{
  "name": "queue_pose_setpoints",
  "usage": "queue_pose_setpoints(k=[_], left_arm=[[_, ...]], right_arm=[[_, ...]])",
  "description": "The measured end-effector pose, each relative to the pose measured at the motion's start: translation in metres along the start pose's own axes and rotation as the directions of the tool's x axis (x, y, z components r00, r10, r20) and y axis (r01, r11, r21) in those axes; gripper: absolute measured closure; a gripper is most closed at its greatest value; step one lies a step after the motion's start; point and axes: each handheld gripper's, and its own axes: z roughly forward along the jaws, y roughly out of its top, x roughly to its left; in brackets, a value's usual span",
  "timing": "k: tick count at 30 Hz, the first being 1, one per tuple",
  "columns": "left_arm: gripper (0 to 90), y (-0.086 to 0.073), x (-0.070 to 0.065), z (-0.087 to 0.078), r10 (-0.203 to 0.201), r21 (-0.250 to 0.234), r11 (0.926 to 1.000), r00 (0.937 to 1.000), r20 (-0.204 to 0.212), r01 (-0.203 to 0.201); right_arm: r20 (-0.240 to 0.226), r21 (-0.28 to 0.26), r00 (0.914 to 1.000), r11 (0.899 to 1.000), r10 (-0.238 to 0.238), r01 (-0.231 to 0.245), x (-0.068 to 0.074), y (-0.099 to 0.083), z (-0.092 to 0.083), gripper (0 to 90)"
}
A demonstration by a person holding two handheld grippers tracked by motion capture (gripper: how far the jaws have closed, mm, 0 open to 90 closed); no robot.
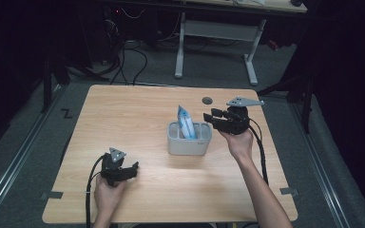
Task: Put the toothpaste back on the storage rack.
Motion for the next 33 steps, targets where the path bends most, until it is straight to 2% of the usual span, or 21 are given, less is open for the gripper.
queue_pose_setpoints(k=[5,10,15,20,33], left_arm=[[21.8,0.000,0.000,0.000,0.000,0.000,1.0000,1.0000,0.000,0.000],[21.8,0.000,0.000,0.000,0.000,0.000,1.0000,1.0000,0.000,0.000],[21.8,0.000,0.000,0.000,0.000,0.000,1.0000,1.0000,0.000,0.000],[21.8,0.000,0.000,0.000,0.000,0.000,1.0000,1.0000,0.000,0.000],[21.8,0.000,0.000,0.000,0.001,0.000,1.0000,1.0000,0.000,-0.001]], right_arm=[[0.004,-0.015,1.0000,1.000,0.004,-0.004,-0.001,-0.002,-0.003,55.3],[0.008,-0.004,1.0000,1.000,0.001,-0.001,-0.003,-0.006,-0.004,55.3],[0.007,-0.023,0.9999,1.000,0.009,-0.009,-0.005,-0.008,-0.011,55.4],[-0.002,-0.012,1.0000,1.000,0.006,-0.007,-0.008,-0.013,-0.016,57.5],[0.011,-0.031,0.9993,0.999,0.035,-0.034,-0.018,-0.025,-0.032,58.6]])
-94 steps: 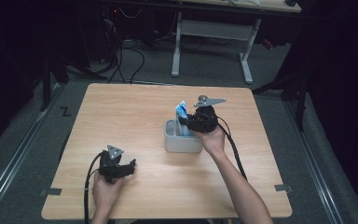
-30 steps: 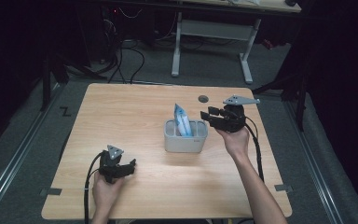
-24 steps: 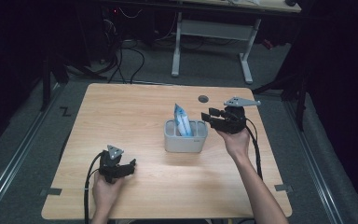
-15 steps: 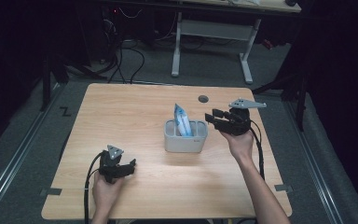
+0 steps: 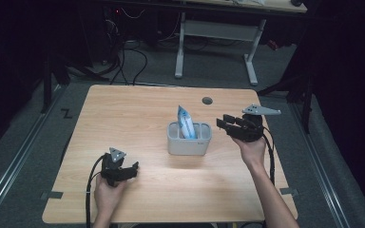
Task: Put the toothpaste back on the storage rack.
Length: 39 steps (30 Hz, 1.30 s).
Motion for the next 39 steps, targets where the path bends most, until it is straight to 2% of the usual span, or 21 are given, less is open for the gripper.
queue_pose_setpoints(k=[10,23,39], left_arm=[[21.8,0.000,0.000,0.000,0.000,0.000,1.0000,1.0000,0.000,0.000],[21.8,0.000,0.000,0.000,0.000,0.000,1.0000,1.0000,0.000,0.000],[21.8,0.000,0.000,0.000,0.000,0.000,1.0000,1.0000,0.000,0.000]], right_arm=[[-0.003,0.017,1.0000,1.000,-0.006,0.006,-0.002,-0.008,-0.007,58.6],[0.021,0.001,0.9998,1.000,0.000,0.000,-0.010,-0.020,-0.015,56.5],[0.048,-0.002,0.9979,0.999,0.043,-0.043,-0.024,-0.037,-0.026,56.4]])
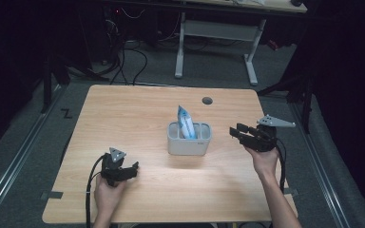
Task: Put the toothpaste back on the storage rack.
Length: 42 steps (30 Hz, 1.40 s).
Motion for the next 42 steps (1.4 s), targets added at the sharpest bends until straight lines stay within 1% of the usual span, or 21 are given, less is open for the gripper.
queue_pose_setpoints(k=[4,7,16,19,22,24,28,31,34,38,39,42], left_arm=[[21.8,0.000,0.000,0.000,0.000,0.000,1.0000,1.0000,0.000,0.000],[21.8,0.000,0.000,0.000,0.001,0.000,1.0000,1.0000,0.000,-0.001],[21.8,0.000,0.000,0.000,0.000,0.000,1.0000,1.0000,0.000,0.000],[21.8,0.000,0.000,0.000,0.000,0.000,1.0000,1.0000,0.000,0.000],[21.8,0.000,0.000,0.000,0.000,0.000,1.0000,1.0000,0.000,0.000],[21.8,0.000,0.000,0.000,0.000,0.000,1.0000,1.0000,0.000,0.000],[21.8,0.000,0.000,0.000,0.000,0.000,1.0000,1.0000,0.000,0.000],[21.8,0.000,0.000,0.000,0.000,-0.001,1.0000,1.0000,0.000,0.000],[21.8,0.000,0.000,0.000,0.000,-0.001,1.0000,1.0000,0.000,0.000],[21.8,0.000,0.000,0.000,0.000,-0.001,1.0000,1.0000,0.000,0.000],[21.8,0.000,0.000,0.000,0.000,-0.001,1.0000,1.0000,0.000,0.000],[21.8,0.000,0.000,0.000,0.000,-0.001,1.0000,1.0000,0.000,0.000]], right_arm=[[0.002,-0.001,0.9998,1.000,0.018,-0.018,-0.003,-0.005,-0.001,56.3],[0.008,0.001,0.9998,1.000,0.018,-0.018,-0.004,-0.008,-0.001,56.3],[0.013,0.007,0.9990,0.999,0.042,-0.042,-0.011,-0.020,0.001,56.1],[0.011,0.008,0.9979,0.998,0.064,-0.064,-0.013,-0.026,0.002,56.2],[0.015,0.015,0.9977,0.998,0.066,-0.067,-0.015,-0.030,0.004,56.2],[0.014,0.012,0.9968,0.997,0.079,-0.079,-0.015,-0.033,0.004,56.2],[0.025,0.024,0.9974,0.997,0.067,-0.068,-0.015,-0.037,0.006,56.3],[0.023,0.020,0.9964,0.996,0.082,-0.082,-0.017,-0.041,0.006,56.3],[0.023,0.016,0.9928,0.993,0.118,-0.118,-0.021,-0.048,0.005,56.3],[0.031,0.019,0.9919,0.992,0.124,-0.124,-0.024,-0.055,0.005,56.4],[0.030,0.022,0.9905,0.991,0.134,-0.135,-0.025,-0.057,0.005,56.4],[0.037,0.028,0.9888,0.989,0.145,-0.146,-0.028,-0.060,0.006,56.4]])
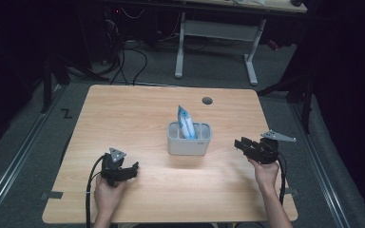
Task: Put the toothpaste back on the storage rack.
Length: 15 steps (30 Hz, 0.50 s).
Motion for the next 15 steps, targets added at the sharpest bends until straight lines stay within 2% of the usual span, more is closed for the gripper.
queue_pose_setpoints(k=[7,12,15], left_arm=[[21.8,0.000,0.000,0.000,0.000,0.000,1.0000,1.0000,0.000,0.000],[21.7,0.000,0.000,0.000,0.000,0.000,1.0000,1.0000,0.000,0.000],[21.7,0.000,0.000,0.000,0.000,0.000,1.0000,1.0000,0.000,0.000]], right_arm=[[0.021,0.022,0.9994,0.999,0.027,-0.028,-0.009,-0.010,0.005,56.8],[0.060,0.031,0.9981,0.999,-0.015,0.013,-0.008,-0.012,0.009,56.7],[0.078,0.046,0.9967,0.999,-0.021,0.017,-0.011,-0.017,0.014,56.7]])
